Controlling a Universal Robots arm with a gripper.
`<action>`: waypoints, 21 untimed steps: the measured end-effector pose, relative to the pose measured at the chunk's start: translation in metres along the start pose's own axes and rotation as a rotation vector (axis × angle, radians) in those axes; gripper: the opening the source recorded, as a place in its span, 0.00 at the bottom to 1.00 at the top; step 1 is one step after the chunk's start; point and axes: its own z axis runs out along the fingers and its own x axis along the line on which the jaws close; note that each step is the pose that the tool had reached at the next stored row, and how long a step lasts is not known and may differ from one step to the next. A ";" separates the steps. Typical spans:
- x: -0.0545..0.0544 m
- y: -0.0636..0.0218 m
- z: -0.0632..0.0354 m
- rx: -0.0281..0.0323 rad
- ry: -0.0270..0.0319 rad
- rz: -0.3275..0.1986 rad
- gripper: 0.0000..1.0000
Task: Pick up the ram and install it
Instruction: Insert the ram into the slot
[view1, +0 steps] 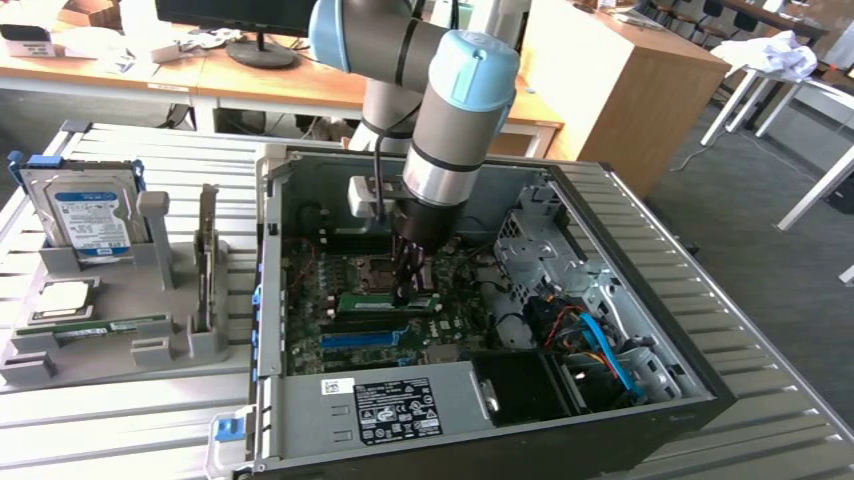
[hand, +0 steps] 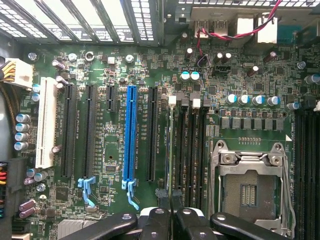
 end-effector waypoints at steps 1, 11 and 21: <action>0.000 0.0000 0.0000 0.0001 -0.0001 0.000 0.13; 0.000 0.0000 0.0005 0.0003 -0.0027 0.000 0.13; 0.000 -0.0001 0.0027 0.0001 -0.0029 0.005 0.13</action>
